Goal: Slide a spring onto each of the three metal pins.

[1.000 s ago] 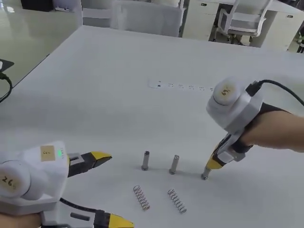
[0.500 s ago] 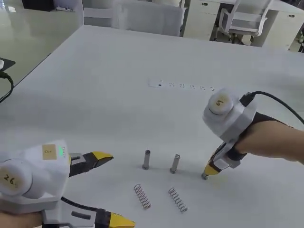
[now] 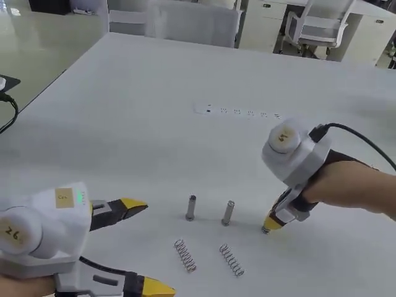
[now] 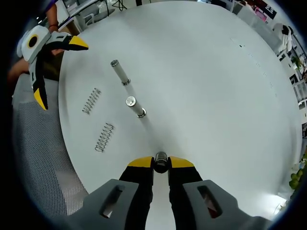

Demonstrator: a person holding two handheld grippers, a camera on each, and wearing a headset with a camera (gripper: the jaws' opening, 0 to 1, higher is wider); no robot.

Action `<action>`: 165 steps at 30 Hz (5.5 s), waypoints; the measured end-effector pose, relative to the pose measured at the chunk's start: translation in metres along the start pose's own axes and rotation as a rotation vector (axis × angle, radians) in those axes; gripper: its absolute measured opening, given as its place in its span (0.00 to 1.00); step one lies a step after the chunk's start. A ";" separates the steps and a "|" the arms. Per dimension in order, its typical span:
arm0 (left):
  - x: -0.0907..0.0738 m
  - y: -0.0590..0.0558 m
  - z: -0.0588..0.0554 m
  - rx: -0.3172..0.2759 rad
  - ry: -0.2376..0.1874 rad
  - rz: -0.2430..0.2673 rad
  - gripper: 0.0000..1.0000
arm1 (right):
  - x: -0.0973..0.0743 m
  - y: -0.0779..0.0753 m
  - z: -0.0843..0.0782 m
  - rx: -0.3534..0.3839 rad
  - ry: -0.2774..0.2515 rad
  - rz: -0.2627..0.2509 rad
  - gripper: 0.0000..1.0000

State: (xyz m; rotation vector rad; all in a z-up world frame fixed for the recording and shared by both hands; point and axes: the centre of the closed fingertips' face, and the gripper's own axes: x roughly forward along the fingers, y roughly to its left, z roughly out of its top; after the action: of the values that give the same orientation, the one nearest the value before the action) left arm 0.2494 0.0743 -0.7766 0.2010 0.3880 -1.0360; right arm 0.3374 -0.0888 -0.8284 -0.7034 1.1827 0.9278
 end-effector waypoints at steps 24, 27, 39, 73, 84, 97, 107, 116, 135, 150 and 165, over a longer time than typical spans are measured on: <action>0.002 -0.003 0.002 0.008 -0.001 -0.008 0.81 | -0.026 0.000 -0.011 0.036 -0.093 -0.043 0.22; 0.002 -0.004 0.002 0.009 0.001 -0.010 0.80 | -0.027 0.003 -0.016 0.043 -0.095 -0.043 0.22; 0.003 -0.006 0.002 0.012 0.002 -0.018 0.80 | -0.022 0.033 -0.024 0.084 -0.114 0.000 0.22; 0.003 -0.009 0.005 0.010 -0.019 -0.022 0.78 | 0.020 0.100 0.011 0.066 -0.120 0.051 0.17; 0.005 -0.007 0.005 0.007 -0.022 -0.026 0.76 | 0.024 0.094 0.008 0.042 -0.085 0.005 0.14; 0.003 -0.008 0.003 0.006 -0.018 -0.029 0.75 | 0.027 0.088 0.003 0.011 -0.076 -0.027 0.09; 0.003 -0.012 0.003 0.010 -0.016 -0.039 0.73 | 0.016 0.093 0.008 -0.025 -0.088 -0.016 0.08; 0.007 -0.019 0.007 0.034 -0.017 -0.073 0.66 | 0.000 0.114 0.013 -0.065 -0.094 0.049 0.07; 0.012 -0.041 0.012 0.096 -0.018 -0.171 0.35 | -0.031 0.156 0.039 -0.321 -0.125 0.138 0.07; 0.016 -0.056 0.017 0.128 -0.027 -0.244 0.12 | -0.039 0.171 0.044 -0.410 -0.131 0.174 0.07; 0.016 -0.058 0.012 0.186 -0.008 -0.258 0.03 | -0.046 0.174 0.047 -0.426 -0.149 0.196 0.08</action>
State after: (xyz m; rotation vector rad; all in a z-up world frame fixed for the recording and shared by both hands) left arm 0.2088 0.0285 -0.7714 0.3193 0.3145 -1.3279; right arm 0.2000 0.0214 -0.7702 -0.8487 0.9407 1.3974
